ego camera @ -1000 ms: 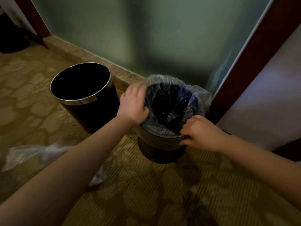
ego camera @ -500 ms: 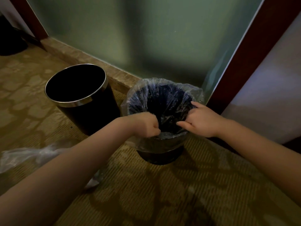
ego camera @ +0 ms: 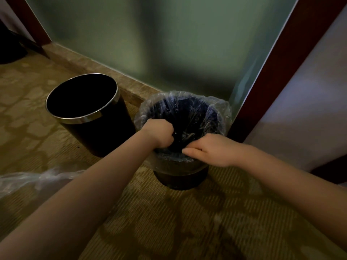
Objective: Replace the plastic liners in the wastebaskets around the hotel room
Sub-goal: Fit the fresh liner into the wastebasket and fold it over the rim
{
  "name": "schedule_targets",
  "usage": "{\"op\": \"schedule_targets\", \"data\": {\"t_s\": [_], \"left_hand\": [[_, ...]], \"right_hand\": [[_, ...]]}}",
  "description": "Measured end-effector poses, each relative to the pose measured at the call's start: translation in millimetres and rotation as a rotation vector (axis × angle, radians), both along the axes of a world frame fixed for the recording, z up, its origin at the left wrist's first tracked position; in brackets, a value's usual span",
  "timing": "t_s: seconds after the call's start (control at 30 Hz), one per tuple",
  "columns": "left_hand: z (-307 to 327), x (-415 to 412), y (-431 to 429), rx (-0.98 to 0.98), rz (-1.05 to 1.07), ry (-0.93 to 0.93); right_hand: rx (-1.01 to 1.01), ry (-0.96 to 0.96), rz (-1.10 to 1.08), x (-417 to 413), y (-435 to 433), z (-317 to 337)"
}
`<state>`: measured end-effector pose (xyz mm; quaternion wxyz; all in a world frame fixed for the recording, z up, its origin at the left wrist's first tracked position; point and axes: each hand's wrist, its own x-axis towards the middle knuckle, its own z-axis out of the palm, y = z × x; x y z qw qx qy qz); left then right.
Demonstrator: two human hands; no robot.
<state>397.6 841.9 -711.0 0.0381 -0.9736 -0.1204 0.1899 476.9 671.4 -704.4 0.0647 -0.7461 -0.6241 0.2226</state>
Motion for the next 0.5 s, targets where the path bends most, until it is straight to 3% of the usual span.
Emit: {"op": "schedule_targets", "data": {"t_s": [0.07,0.17,0.23,0.33,0.43,0.5], "left_hand": [[1.8,-0.9,4.1,-0.045,0.011,0.007],[1.7,-7.2,8.1,-0.043,0.021,0.089],[4.9,-9.3,8.7,-0.081,0.018,0.026],[12.6,-8.9,9.7,-0.163,0.056,-0.274],[17.5,-4.1,18.4,-0.080,0.086,-0.686],[17.6,2.4,27.1,-0.041,0.211,-0.799]], "right_hand": [[-0.013,0.027,0.014,-3.6,4.8,3.1],[-0.255,0.039,0.102,-19.0,10.9,7.8],[-0.283,0.104,0.050,-21.4,15.8,10.9],[-0.021,0.238,-0.181,-4.3,22.0,10.3],[0.306,0.049,-0.375,23.9,27.6,8.7],[0.392,-0.064,-0.452,40.3,31.7,9.7]]}}
